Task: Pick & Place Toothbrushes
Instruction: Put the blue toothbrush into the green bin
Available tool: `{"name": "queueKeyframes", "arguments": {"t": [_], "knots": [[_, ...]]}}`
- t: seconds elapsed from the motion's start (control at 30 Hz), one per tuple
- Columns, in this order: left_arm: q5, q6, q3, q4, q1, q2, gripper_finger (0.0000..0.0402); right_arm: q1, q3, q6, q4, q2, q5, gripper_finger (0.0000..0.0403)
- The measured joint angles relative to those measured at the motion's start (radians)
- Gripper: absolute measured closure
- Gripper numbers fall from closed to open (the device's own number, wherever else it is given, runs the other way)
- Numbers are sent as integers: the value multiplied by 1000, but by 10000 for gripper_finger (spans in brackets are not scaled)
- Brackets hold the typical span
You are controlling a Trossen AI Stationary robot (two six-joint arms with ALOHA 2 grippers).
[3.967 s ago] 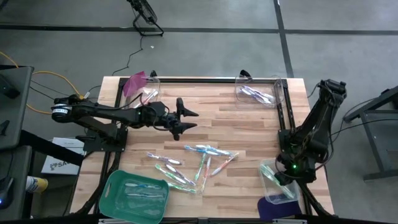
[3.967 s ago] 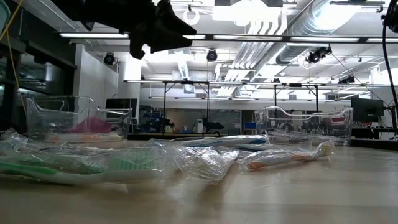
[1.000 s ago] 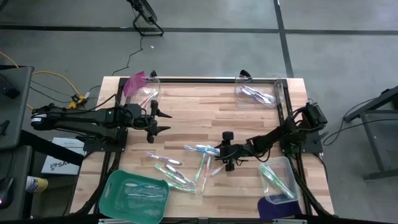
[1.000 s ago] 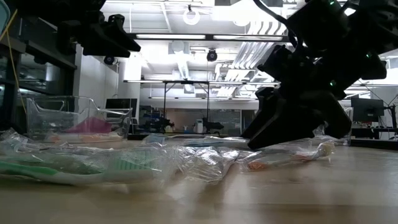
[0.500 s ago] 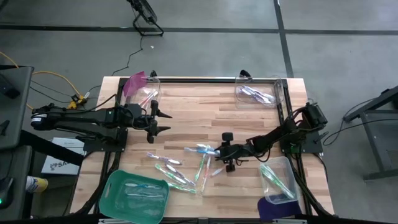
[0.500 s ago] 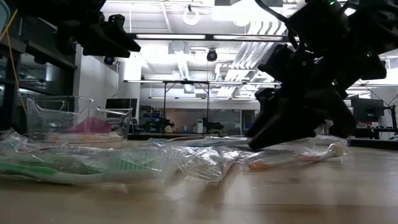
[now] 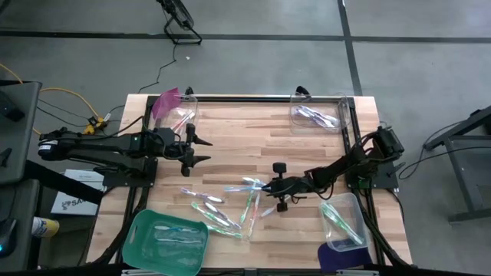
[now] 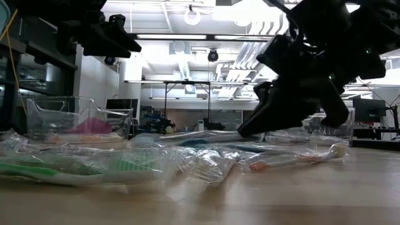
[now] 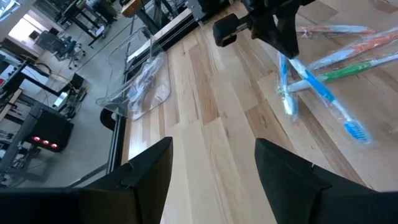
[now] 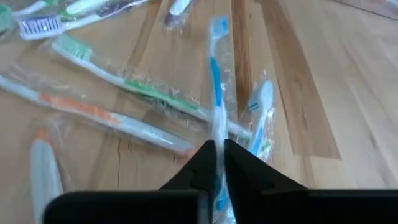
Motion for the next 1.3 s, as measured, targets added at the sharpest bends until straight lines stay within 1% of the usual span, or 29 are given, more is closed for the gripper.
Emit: {"name": "queueKeyframes", "arguments": {"t": [0.07,0.27,0.4,0.5,0.77,0.93,1.13,1.2,1.3], "knots": [[0,0,0,0,0,0,181,0,0,0,6,-13,1,395],[-2,0,0,0,0,0,181,0,0,-7,26,-71,50,400],[-4,0,0,0,0,0,181,0,0,-8,31,-125,119,399],[-4,0,1,2,0,0,181,0,0,-10,32,-166,145,399],[-3,4,1,62,0,17,181,0,0,-89,53,-237,231,399],[3,20,2,128,0,60,181,0,0,-179,180,-241,283,399],[8,31,2,266,0,121,181,-9,0,-297,356,-241,335,400],[8,35,2,290,0,135,181,-9,0,-332,391,-241,333,399],[9,53,2,306,0,151,181,-9,0,-343,392,-241,315,400]]}}
